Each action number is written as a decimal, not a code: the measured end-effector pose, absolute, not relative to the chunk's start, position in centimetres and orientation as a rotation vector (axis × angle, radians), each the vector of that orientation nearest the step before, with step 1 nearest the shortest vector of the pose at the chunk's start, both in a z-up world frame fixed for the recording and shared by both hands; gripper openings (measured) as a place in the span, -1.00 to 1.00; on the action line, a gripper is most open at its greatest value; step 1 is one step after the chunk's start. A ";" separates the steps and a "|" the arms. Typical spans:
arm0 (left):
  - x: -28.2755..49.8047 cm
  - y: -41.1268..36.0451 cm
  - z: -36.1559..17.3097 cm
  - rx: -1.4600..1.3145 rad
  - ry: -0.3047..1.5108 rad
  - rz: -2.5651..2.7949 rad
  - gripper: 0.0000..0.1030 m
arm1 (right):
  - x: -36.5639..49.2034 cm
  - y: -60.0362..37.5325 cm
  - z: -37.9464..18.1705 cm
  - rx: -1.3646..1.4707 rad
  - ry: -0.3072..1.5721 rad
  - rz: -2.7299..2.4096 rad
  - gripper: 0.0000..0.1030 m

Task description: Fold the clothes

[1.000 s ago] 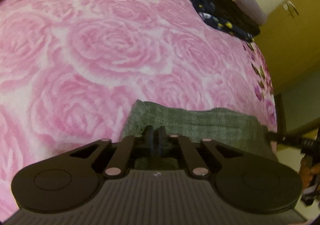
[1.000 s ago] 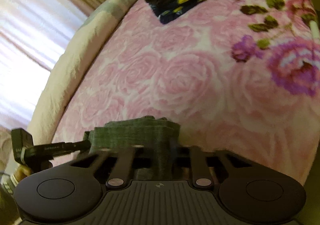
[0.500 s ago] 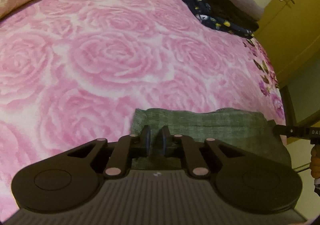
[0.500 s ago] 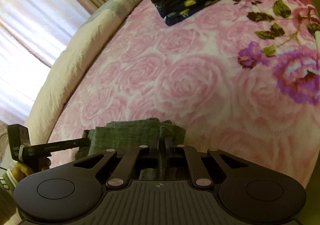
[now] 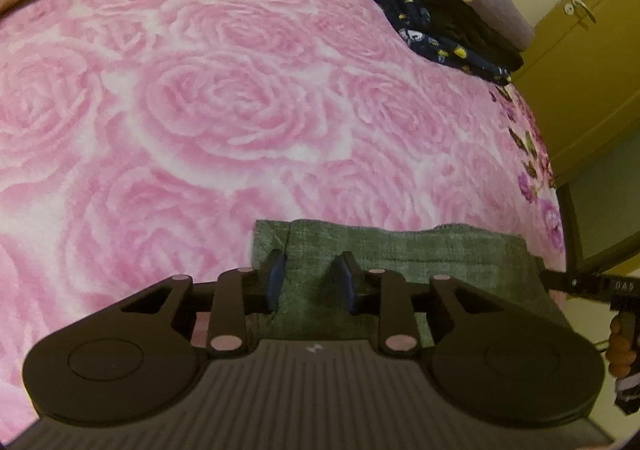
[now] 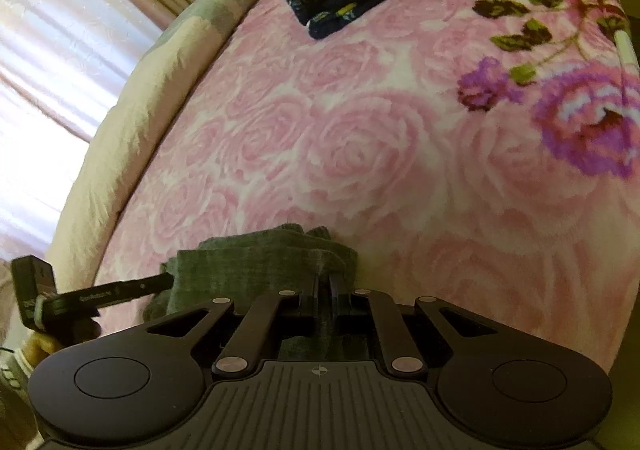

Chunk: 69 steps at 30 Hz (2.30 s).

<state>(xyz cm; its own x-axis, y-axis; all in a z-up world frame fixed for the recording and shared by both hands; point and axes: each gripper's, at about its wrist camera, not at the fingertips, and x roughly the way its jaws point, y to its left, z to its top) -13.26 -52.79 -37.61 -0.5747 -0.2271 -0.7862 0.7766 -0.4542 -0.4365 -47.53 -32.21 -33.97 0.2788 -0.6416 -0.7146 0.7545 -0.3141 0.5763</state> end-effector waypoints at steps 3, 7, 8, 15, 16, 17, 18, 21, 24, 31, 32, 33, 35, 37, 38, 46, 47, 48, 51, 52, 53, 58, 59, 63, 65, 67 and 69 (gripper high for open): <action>-13.1 -53.0 -37.8 0.878 1.089 -2.062 -0.93 | -47.7 -32.1 -34.1 1.290 0.103 -1.402 -0.84; -12.9 -52.8 -37.6 0.852 1.084 -2.069 -1.00 | -47.9 -32.1 -34.3 1.308 0.078 -1.402 -0.84; -12.7 -52.8 -37.4 0.836 1.087 -2.070 -1.00 | -48.0 -32.1 -34.3 1.313 0.071 -1.399 -0.84; -10.5 -52.0 -34.6 0.683 1.070 -2.100 -1.00 | -47.6 -32.0 -32.9 1.190 0.073 -1.405 -1.00; -10.1 -51.9 -34.1 0.662 1.062 -2.102 -1.00 | -47.5 -31.9 -32.5 1.165 0.070 -1.407 -1.00; -9.9 -51.9 -33.7 0.648 1.056 -2.100 -1.00 | -47.4 -31.8 -32.0 1.139 0.066 -1.410 -1.00; -9.6 -51.9 -33.5 0.638 1.051 -2.093 -1.00 | -47.3 -31.8 -31.7 1.121 0.067 -1.413 -1.00; -9.3 -52.0 -33.8 0.634 1.046 -2.065 -1.00 | -46.9 -32.1 -31.3 1.080 0.074 -1.428 -1.00; -10.2 -52.0 -35.2 0.695 1.028 -2.032 -1.00 | -46.6 -32.8 -31.6 1.064 0.103 -1.452 -1.00; -10.9 -51.3 -36.9 0.746 1.029 -1.940 -0.67 | -47.0 -34.3 -35.1 1.200 0.165 -1.480 -0.97; -10.3 -50.8 -36.5 0.726 1.044 -1.925 -0.58 | -47.3 -34.0 -34.9 1.219 0.142 -1.483 -0.79; -9.5 -50.1 -36.1 0.705 1.065 -1.906 -0.54 | -47.6 -33.3 -34.4 1.229 0.116 -1.504 -0.18; -7.8 -48.7 -35.3 0.675 1.145 -1.849 -0.51 | -48.2 -31.6 -33.2 1.246 0.064 -1.564 0.43; -5.9 -46.2 -34.6 0.631 1.260 -1.784 -0.49 | -48.5 -29.8 -32.4 1.312 0.001 -1.552 0.43; -5.3 -44.8 -34.3 0.608 1.315 -1.754 -0.41 | -48.6 -28.7 -32.0 1.365 -0.040 -1.535 0.43; -3.4 -36.1 -37.5 0.274 1.770 -1.459 -0.16 | -45.9 -21.1 -34.0 1.684 -0.416 -1.419 0.42; -3.5 -35.6 -38.1 0.222 1.804 -1.422 -0.16 | -45.5 -20.5 -34.4 1.708 -0.455 -1.404 0.42; -3.6 -35.3 -38.8 0.181 1.828 -1.393 -0.16 | -45.0 -19.9 -34.8 1.733 -0.494 -1.388 0.42; -4.4 -35.5 -40.0 0.148 1.819 -1.377 -0.29 | -44.2 -19.6 -35.9 1.746 -0.561 -1.380 0.27; -4.4 -35.7 -40.3 0.133 1.812 -1.390 -0.35 | -44.2 -19.7 -36.0 1.737 -0.551 -1.393 -0.09; -4.4 -35.9 -40.3 0.138 1.796 -1.408 -0.77 | -44.2 -19.8 -36.0 1.729 -0.531 -1.409 -0.18; -4.3 -36.9 -38.9 0.246 1.664 -1.593 -0.93 | -44.2 -20.3 -36.0 1.686 -0.429 -1.485 -0.65; -4.3 -36.9 -38.5 0.278 1.628 -1.639 -0.92 | -44.2 -20.4 -36.0 1.677 -0.408 -1.500 -0.67; -5.0 -36.3 -39.0 0.404 1.526 -1.687 -0.86 | -44.3 -20.8 -36.1 1.639 -0.326 -1.558 -0.68; -5.5 -35.9 -39.1 0.425 1.487 -1.678 -0.78 | -44.2 -21.0 -36.3 1.622 -0.286 -1.574 -0.66; -5.7 -35.6 -38.5 0.425 1.469 -1.648 -0.69 | -44.3 -21.2 -36.1 1.607 -0.258 -1.583 -0.28; -5.2 -35.0 -37.6 0.427 1.437 -1.607 -0.55 | -43.9 -21.1 -34.5 1.520 -0.166 -1.653 -0.03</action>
